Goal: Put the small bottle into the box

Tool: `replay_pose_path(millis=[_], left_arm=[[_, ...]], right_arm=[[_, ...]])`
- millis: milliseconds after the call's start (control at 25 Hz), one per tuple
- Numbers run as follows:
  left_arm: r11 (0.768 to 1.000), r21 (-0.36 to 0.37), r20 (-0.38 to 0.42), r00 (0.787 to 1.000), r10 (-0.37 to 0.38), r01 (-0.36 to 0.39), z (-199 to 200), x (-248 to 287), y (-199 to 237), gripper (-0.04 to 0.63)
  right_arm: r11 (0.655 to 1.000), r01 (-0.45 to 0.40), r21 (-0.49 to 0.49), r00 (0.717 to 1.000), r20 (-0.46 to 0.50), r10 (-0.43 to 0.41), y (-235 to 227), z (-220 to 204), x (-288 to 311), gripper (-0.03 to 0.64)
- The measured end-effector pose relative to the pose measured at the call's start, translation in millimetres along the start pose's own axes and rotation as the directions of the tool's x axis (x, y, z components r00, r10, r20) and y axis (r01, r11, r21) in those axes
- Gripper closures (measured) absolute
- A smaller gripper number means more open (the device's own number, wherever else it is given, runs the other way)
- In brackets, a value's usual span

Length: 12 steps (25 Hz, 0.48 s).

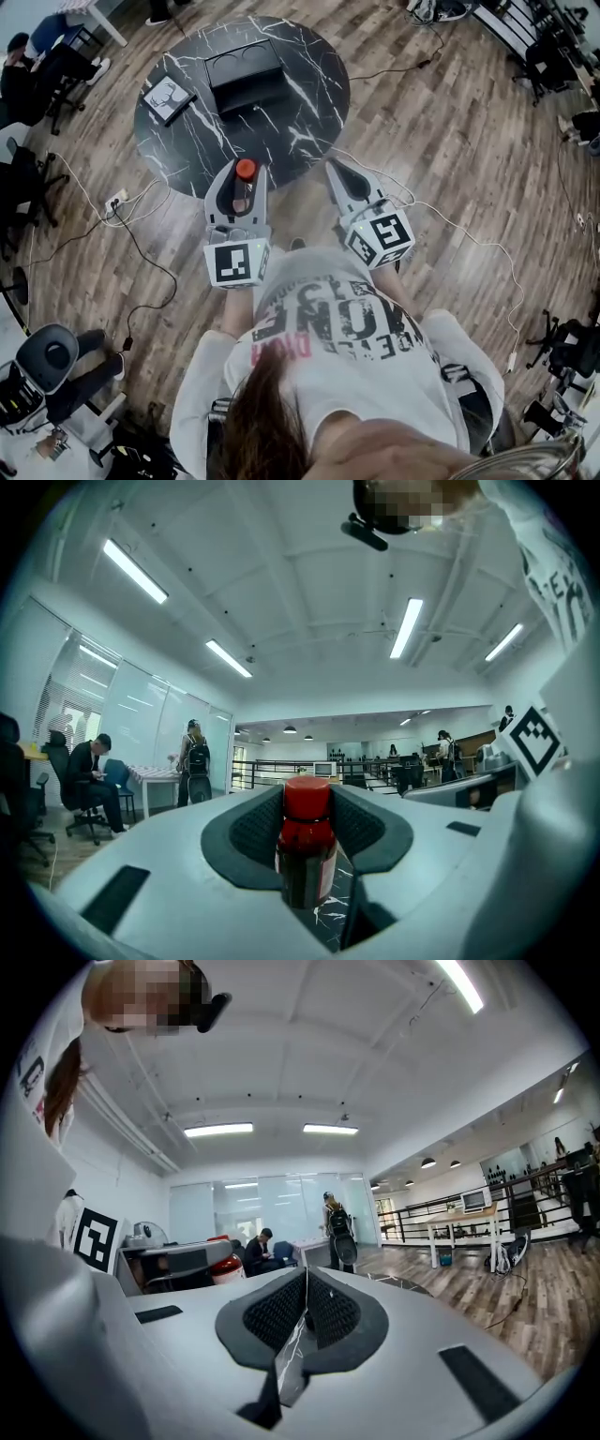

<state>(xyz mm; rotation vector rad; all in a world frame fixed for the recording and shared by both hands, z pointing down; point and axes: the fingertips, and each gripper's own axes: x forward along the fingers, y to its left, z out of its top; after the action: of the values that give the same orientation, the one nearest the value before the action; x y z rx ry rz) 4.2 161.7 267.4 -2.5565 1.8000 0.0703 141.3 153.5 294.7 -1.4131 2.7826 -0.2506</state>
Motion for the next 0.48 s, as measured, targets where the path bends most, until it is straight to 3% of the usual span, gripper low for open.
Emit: replay_pose_path(millis=[280, 480], left_arm=[[0.999, 0.029, -0.001, 0.999, 0.036, -0.036, 7.3, 6.4, 6.7, 0.449], [0.999, 0.036, -0.009, 1.000, 0.007, -0.007, 7.1, 19.9, 1.9, 0.449]], right_arm=[[1.000, 0.000, 0.021, 1.000, -0.001, 0.000, -13.3, -2.6, -1.5, 0.615], [0.998, 0.036, 0.049, 0.999, 0.006, -0.036, -24.2, -5.7, -4.3, 0.615]])
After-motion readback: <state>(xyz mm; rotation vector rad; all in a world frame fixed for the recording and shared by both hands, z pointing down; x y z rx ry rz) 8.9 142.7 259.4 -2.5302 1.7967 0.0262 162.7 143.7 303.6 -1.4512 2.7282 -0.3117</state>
